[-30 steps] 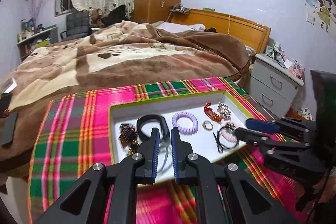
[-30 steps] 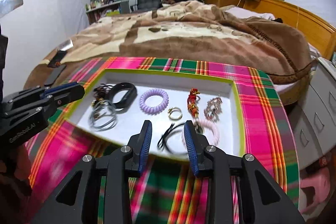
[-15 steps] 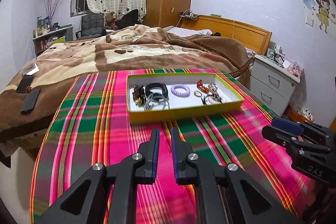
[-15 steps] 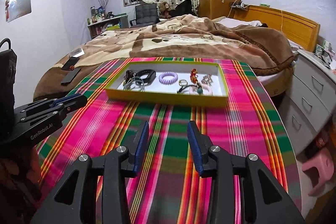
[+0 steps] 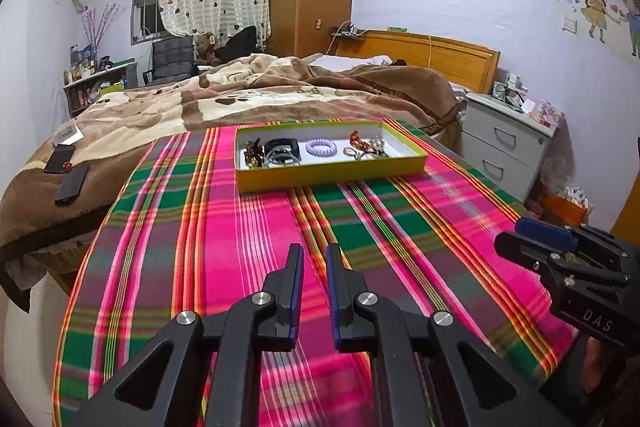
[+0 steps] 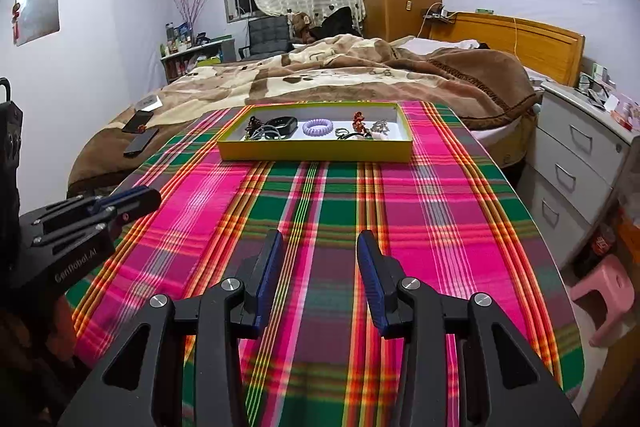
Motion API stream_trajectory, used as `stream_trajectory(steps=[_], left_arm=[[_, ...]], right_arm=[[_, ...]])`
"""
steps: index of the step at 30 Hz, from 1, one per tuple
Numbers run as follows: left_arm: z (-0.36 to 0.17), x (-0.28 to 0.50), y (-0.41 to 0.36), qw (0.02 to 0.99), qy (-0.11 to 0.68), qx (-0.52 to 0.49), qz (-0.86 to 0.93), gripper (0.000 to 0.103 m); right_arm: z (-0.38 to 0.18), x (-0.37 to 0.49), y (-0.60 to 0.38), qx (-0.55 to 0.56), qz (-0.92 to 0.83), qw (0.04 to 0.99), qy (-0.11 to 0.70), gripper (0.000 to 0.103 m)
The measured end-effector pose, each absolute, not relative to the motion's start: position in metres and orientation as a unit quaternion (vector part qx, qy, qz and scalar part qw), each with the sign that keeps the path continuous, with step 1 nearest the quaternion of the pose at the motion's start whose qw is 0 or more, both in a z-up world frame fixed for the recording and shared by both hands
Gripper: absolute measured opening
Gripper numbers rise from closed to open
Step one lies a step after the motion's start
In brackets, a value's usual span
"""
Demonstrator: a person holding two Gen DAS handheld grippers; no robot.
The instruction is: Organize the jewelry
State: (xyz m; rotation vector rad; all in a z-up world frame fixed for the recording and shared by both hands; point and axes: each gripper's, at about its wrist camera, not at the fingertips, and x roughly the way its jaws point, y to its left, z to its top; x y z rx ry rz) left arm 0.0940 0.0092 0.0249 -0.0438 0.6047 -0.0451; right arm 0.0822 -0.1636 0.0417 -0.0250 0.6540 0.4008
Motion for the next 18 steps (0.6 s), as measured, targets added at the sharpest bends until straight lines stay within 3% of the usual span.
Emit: stream_trajectory(steps=[18], left_arm=[[0.017, 0.074, 0.002, 0.954, 0.298, -0.013, -0.02, 0.01]], right_arm=[[0.039, 0.057, -0.163, -0.022, 0.195, 0.93, 0.31, 0.04]])
